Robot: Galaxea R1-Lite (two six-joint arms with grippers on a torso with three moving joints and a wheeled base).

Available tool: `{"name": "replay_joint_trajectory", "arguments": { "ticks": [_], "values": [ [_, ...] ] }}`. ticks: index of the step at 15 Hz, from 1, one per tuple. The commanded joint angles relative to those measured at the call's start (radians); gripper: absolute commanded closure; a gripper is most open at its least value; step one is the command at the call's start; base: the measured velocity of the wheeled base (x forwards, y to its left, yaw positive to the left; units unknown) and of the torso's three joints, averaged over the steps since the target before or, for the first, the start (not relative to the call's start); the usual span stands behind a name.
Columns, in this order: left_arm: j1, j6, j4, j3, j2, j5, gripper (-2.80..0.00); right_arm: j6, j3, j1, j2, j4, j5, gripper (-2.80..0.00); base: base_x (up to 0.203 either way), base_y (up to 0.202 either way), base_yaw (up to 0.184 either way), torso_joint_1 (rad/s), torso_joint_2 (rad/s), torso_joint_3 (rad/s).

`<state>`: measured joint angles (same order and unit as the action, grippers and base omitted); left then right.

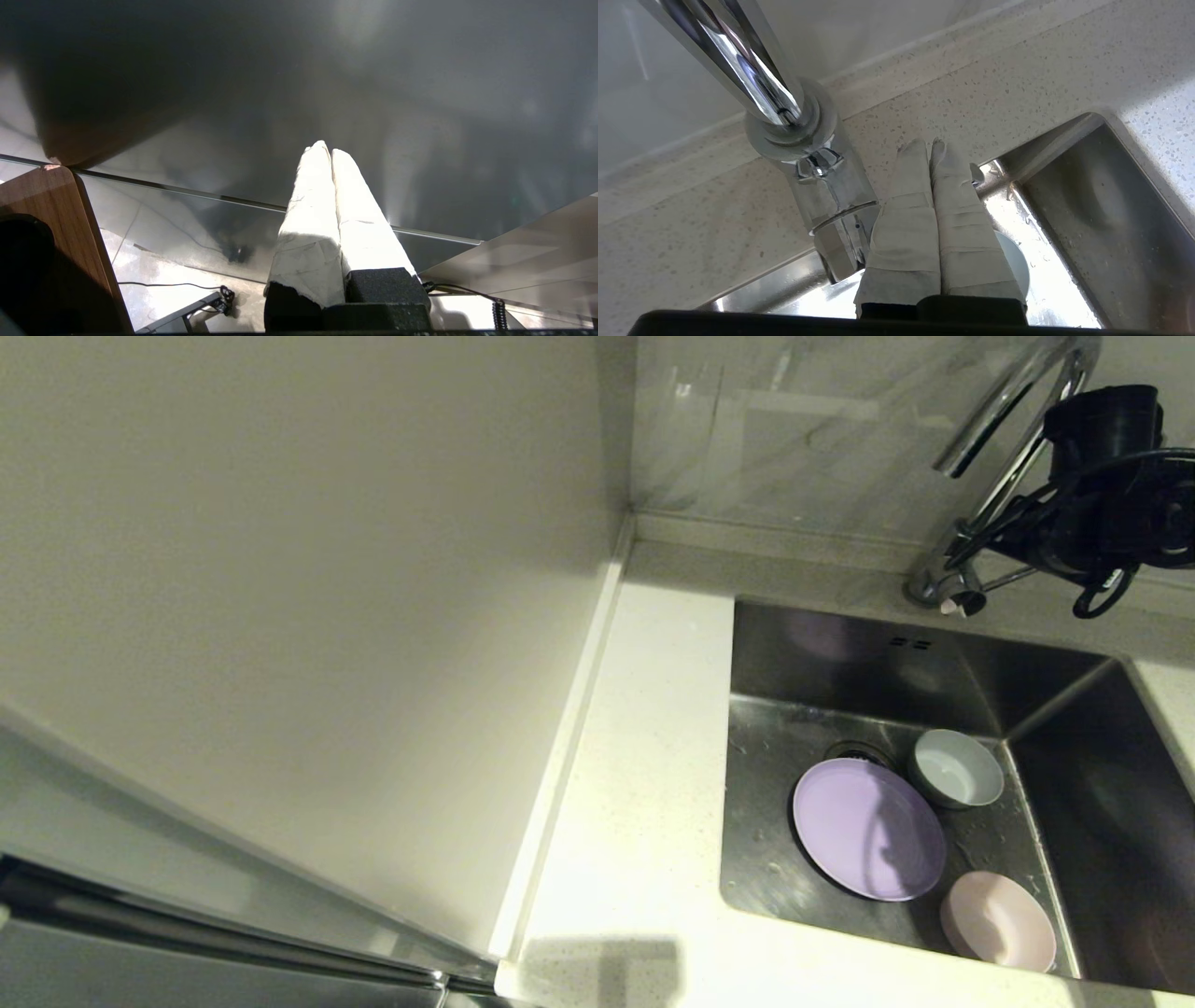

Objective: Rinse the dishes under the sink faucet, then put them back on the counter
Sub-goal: Turn on the faucet

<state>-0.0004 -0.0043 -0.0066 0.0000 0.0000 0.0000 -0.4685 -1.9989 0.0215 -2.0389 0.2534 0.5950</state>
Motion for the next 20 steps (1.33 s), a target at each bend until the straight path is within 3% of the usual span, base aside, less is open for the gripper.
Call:
{"name": "replay_joint_trajectory", "arguments": {
  "ticks": [1,11,20],
  "values": [
    [0.0,0.0,-0.001,0.002,0.0,0.0,0.0,-0.002,0.002,0.0,-0.012,0.002,0.008,0.0,0.0,0.0,0.0,0.0,0.0,0.0],
    [0.0,0.0,0.0,0.003,0.0,0.0,0.0,-0.001,0.035,0.005,0.039,0.129,0.008,0.0,0.0,0.0,0.0,0.0,0.0,0.0],
    [0.0,0.0,0.0,0.003,0.0,0.0,0.0,0.029,0.015,0.024,0.086,0.032,0.008,0.0,0.0,0.0,0.0,0.0,0.0,0.0]
  ]
}}
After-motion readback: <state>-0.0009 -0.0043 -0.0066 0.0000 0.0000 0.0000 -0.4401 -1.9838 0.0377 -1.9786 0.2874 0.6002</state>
